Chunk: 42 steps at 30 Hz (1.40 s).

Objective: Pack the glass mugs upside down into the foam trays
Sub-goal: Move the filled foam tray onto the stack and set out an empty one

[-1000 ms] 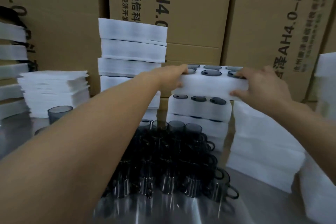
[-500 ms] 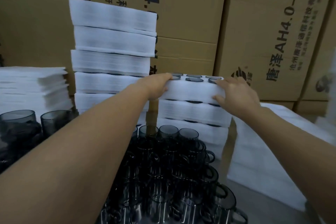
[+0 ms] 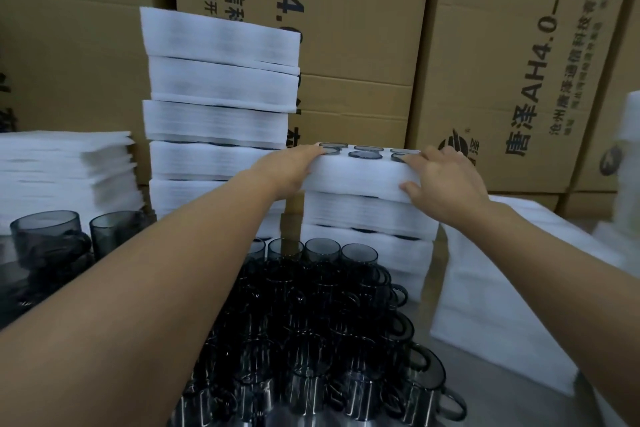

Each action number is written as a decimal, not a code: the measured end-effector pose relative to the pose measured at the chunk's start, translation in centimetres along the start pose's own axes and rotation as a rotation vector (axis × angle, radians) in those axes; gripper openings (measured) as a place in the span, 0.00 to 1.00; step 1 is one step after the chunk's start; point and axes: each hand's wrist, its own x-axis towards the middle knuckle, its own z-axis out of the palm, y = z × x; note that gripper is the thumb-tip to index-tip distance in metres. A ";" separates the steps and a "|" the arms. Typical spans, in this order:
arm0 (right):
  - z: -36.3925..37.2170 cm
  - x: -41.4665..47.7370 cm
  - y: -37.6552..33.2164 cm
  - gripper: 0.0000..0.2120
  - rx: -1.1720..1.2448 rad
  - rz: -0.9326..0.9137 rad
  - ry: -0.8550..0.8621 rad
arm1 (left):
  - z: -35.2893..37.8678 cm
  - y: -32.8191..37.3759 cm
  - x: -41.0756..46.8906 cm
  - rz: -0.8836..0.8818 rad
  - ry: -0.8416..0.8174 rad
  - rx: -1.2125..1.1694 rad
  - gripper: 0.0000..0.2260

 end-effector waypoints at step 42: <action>-6.9 -14.9 1.1 0.29 0.037 0.418 0.042 | 0.2 6.0 -25.8 0.227 0.514 -0.257 0.19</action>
